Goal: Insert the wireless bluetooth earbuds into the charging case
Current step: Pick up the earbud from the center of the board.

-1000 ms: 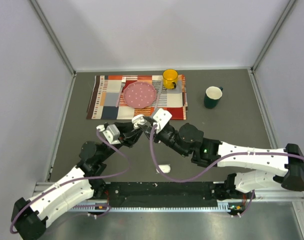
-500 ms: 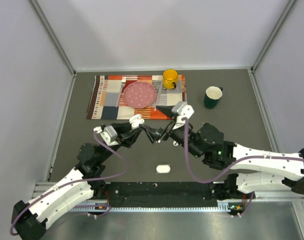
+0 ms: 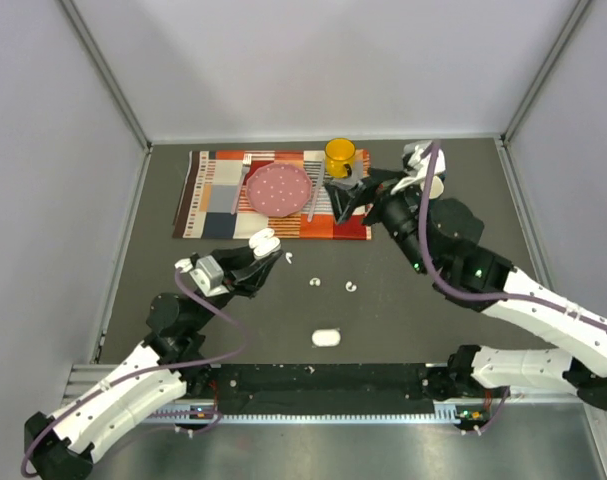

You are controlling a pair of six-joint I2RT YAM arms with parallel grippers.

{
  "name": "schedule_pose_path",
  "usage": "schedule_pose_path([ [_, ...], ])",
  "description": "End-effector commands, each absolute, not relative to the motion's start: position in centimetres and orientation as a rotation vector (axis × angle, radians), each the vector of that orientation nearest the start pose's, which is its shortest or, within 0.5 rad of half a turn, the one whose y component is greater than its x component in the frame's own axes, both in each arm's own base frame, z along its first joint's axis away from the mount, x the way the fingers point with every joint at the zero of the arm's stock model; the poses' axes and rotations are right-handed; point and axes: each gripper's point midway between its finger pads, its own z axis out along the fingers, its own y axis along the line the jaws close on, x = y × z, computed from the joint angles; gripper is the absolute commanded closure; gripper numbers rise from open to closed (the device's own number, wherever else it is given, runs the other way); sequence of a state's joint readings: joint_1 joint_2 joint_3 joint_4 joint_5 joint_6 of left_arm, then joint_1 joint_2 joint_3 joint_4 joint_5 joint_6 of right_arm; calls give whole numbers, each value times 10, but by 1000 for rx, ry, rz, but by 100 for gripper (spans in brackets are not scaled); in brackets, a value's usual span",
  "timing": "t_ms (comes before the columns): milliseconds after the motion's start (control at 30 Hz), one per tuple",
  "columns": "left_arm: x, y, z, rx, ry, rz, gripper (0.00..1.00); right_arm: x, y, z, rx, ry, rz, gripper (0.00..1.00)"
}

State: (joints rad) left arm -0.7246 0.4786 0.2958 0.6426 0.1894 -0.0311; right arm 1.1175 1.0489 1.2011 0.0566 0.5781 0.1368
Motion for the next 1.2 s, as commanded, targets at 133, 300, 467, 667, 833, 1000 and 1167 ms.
schedule_pose_path([
  [133,184,-192,321,504,1025,-724,100,281,245,370,-15,1833,722,1],
  [300,183,-177,320,450,1036,-692,100,296,229,325,31,2022,523,1],
  [467,181,-170,317,459,1037,-649,100,299,256,273,37,2285,703,1],
  [667,179,-167,312,466,1048,-638,100,316,271,247,37,2358,736,1],
  [833,181,-161,316,435,1006,-603,100,335,279,226,76,2367,772,1],
  [1000,186,-152,327,414,959,-526,100,353,275,203,69,2431,629,2],
  [1167,188,-135,332,358,921,-448,100,355,286,175,36,2501,602,6],
])
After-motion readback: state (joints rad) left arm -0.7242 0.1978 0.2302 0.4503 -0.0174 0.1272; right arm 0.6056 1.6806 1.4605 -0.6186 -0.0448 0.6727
